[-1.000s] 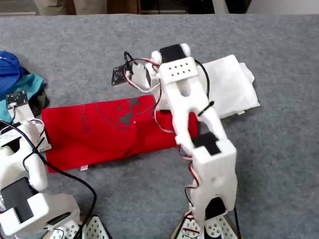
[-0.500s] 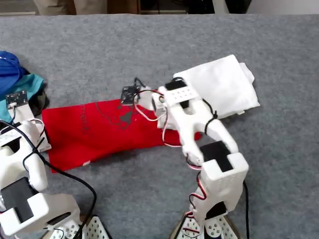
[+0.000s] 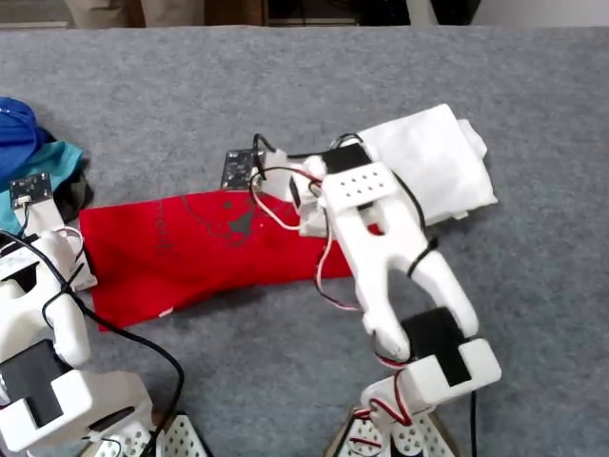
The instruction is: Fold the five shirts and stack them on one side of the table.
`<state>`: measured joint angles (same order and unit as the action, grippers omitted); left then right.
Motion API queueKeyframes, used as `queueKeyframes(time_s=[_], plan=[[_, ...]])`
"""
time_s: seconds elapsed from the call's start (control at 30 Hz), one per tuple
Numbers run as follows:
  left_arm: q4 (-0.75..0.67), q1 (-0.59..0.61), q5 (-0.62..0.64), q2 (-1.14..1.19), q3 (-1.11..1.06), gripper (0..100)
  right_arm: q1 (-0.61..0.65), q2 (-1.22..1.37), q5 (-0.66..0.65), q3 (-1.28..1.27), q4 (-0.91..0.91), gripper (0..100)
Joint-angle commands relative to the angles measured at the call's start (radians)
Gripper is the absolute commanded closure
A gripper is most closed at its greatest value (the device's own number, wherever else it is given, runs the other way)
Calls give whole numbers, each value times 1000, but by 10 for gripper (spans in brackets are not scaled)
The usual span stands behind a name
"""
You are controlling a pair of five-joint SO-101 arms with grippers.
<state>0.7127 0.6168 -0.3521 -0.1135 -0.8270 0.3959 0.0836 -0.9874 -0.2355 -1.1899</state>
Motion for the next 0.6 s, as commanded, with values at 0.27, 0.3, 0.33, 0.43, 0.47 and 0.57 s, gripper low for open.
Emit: queueKeyframes(time_s=[0.27,0.3,0.33,0.43,0.47,0.57], plan=[[8,8,9,-27,37,980,140,150,199,39,166,997],[37,11,9,-27,61,980,156,133,206,51,155,997],[75,14,9,-27,91,980,163,117,207,65,135,997],[204,35,9,-27,192,980,171,77,233,96,91,997],[233,46,9,-27,227,980,171,74,244,96,92,997],[284,81,9,-41,302,980,170,120,273,73,149,997]])
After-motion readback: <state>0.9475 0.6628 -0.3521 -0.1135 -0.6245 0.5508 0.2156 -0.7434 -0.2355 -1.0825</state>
